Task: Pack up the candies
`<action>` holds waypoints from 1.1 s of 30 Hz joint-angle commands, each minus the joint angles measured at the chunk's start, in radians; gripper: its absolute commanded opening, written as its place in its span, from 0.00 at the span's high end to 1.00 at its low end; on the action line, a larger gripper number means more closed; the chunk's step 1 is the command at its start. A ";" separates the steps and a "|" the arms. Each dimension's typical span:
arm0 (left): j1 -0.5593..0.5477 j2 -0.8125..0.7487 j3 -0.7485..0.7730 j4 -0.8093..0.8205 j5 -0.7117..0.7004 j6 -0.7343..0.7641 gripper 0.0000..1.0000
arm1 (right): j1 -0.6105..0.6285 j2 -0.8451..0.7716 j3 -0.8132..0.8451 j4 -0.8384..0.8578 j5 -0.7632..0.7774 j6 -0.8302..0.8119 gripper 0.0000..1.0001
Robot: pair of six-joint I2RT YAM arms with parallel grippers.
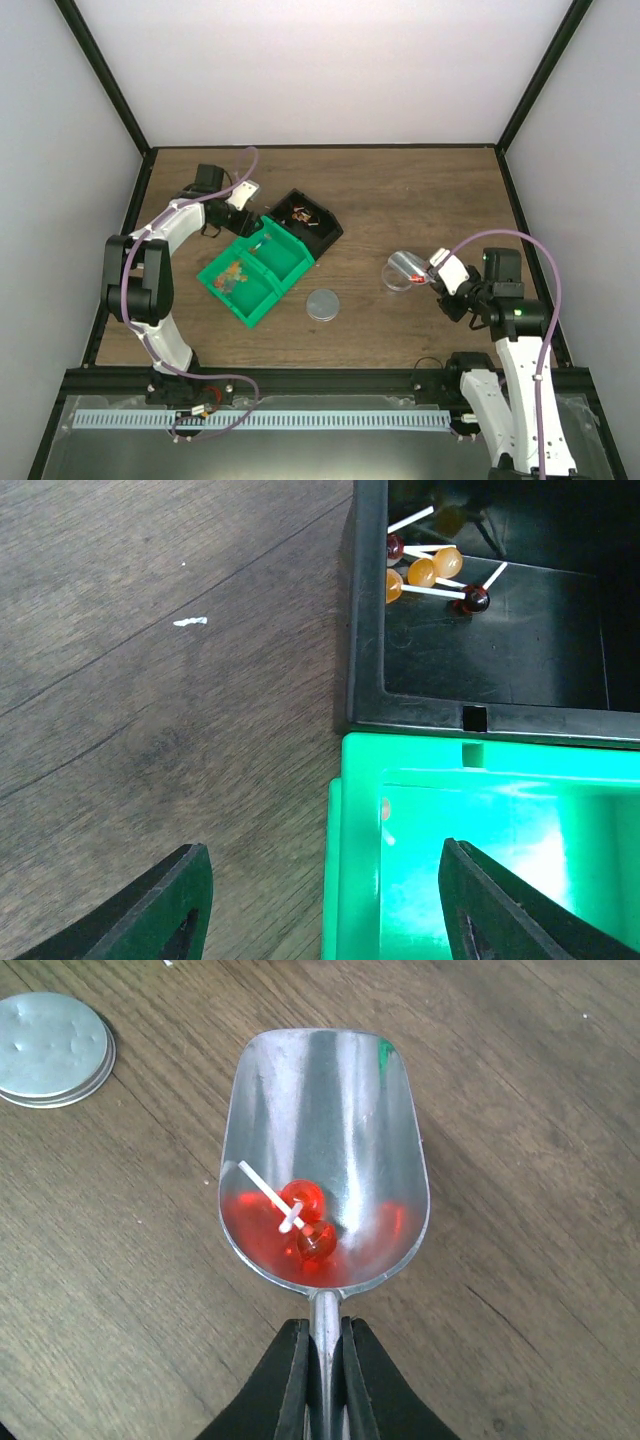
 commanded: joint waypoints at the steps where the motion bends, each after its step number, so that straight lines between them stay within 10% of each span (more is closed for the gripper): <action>1: 0.003 -0.028 0.013 0.016 0.028 0.021 0.35 | -0.010 -0.004 0.057 -0.083 0.056 0.005 0.99; 33: 0.003 -0.009 -0.020 0.055 0.024 0.021 0.35 | -0.010 0.256 0.079 -0.078 0.115 -0.042 0.99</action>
